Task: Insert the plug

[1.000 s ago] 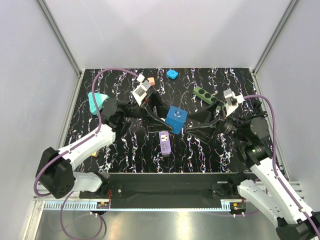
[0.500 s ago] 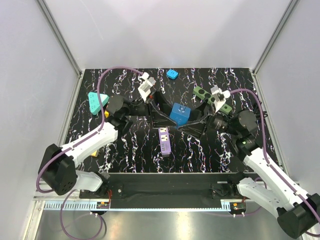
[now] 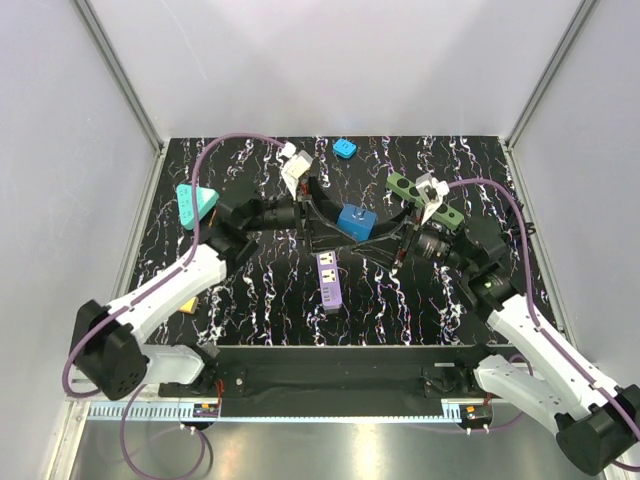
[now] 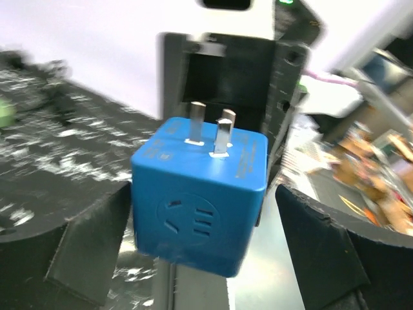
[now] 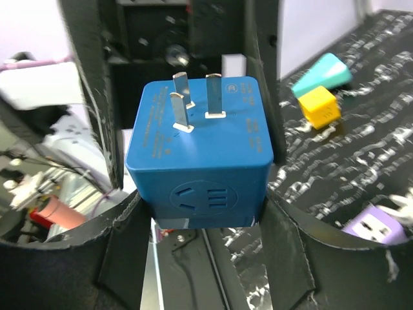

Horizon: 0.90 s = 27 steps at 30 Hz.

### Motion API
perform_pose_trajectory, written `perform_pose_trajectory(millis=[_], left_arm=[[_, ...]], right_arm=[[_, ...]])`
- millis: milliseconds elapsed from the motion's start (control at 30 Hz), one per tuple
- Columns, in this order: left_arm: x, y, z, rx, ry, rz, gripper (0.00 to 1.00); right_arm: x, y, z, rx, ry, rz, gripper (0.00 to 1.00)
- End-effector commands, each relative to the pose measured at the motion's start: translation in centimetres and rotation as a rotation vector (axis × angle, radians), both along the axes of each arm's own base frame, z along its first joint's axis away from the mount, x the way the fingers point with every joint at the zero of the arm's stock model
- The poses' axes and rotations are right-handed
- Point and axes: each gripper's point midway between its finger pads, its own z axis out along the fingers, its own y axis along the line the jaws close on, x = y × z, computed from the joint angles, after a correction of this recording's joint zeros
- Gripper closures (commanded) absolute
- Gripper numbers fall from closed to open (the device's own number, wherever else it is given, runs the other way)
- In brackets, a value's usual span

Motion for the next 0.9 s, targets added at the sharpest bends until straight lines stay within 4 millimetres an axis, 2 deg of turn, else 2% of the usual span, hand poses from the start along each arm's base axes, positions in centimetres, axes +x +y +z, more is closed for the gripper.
perform_pose_trajectory(millis=[0, 33, 67, 100, 133, 167, 200, 300, 433, 567, 733, 867], left_arm=[[2.3, 1.9, 1.0, 0.110, -0.078, 0.219, 0.01], [2.6, 2.3, 1.1, 0.125, -0.080, 0.246, 0.01], [3.1, 2.8, 2.1, 0.126, -0.102, 0.300, 0.01], [3.2, 3.1, 1.5, 0.161, -0.070, 0.324, 0.01], [3.8, 3.5, 2.3, 0.166, -0.072, 0.371, 0.01], [4.0, 3.6, 2.2, 0.183, -0.055, 0.388, 0.02], [4.1, 3.8, 1.4, 0.222, -0.015, 0.400, 0.04], [4.6, 3.8, 1.0, 0.261, 0.037, 0.431, 0.10], [5.0, 3.6, 0.4, 0.299, 0.054, 0.464, 0.08], [5.3, 3.3, -1.1, 0.371, 0.087, 0.495, 0.06], [5.9, 2.5, -1.7, 0.407, 0.115, 0.518, 0.08], [6.4, 2.2, -2.9, 0.456, 0.152, 0.540, 0.10]], right_arm=[[1.3, -0.7, 1.8, -0.055, -0.072, -0.098, 1.00], [1.7, -0.8, 1.4, -0.080, -0.078, -0.113, 1.00], [2.0, -0.8, 1.1, -0.094, -0.069, -0.122, 1.00], [2.3, -0.9, 0.7, -0.112, -0.055, -0.131, 1.00], [2.6, -0.7, 0.4, -0.124, -0.042, -0.133, 1.00], [2.9, -0.6, 0.1, -0.131, -0.031, -0.134, 1.00], [3.0, -0.4, -0.1, -0.137, -0.018, -0.128, 1.00], [3.5, 0.1, -0.8, -0.152, 0.013, -0.120, 1.00], [4.1, 0.7, -1.5, -0.172, 0.044, -0.122, 1.00], [4.4, 1.1, -1.5, -0.175, 0.053, -0.131, 1.00], [4.5, 1.8, -1.9, -0.184, 0.066, -0.128, 1.00], [4.5, 2.4, -2.0, -0.189, 0.070, -0.127, 1.00]])
